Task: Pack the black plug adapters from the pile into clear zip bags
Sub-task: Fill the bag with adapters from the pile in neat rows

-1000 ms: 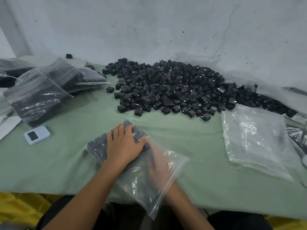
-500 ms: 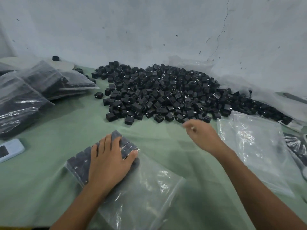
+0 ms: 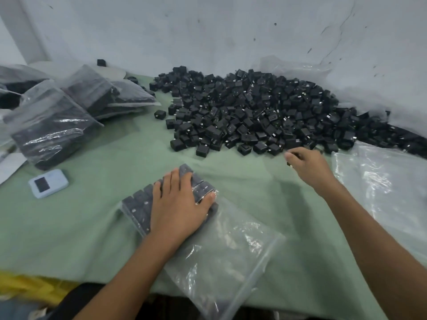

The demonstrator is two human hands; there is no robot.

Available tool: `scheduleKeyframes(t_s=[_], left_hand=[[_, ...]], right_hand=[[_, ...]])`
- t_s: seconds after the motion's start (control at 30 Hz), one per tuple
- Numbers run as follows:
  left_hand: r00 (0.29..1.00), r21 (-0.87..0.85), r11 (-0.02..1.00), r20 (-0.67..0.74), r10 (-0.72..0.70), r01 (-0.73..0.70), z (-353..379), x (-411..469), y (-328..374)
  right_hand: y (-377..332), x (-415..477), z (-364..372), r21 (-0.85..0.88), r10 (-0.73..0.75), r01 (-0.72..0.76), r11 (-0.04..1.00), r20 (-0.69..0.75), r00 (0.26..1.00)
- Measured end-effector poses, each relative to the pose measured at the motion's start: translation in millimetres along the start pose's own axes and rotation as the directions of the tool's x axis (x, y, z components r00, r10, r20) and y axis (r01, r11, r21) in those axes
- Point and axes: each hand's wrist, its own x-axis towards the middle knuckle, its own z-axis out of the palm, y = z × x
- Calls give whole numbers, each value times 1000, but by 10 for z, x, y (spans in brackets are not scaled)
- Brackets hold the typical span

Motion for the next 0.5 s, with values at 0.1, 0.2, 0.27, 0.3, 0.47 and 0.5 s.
scheduleKeyframes(t_s=[0.1, 0.2, 0.27, 0.3, 0.47, 0.5], left_hand=[[1000, 1, 1000, 0, 7, -7, -5, 6, -1], [1000, 1, 1000, -4, 16, -16, -11, 2, -1], [1000, 3, 1000, -1, 17, -17, -19, 2, -2], [1000, 5, 1000, 5, 16, -16, -21, 6, 2], [1000, 10, 1000, 12, 14, -14, -29, 13, 13], [1000, 11, 1000, 16, 13, -13, -29, 13, 12]], right_hand=[[-83, -969, -265, 527, 85, -110, 843, 72, 994], [-82, -1937, -339, 769, 127, -284, 572, 259, 957], [-78, -2370, -253, 771, 190, -358, 526, 304, 934], [-83, -2532, -192, 760, 216, -375, 531, 307, 927], [-190, -2920, 110, 692, 215, -439, 572, 391, 895], [-215, -2933, 154, 691, 198, -442, 572, 406, 892]])
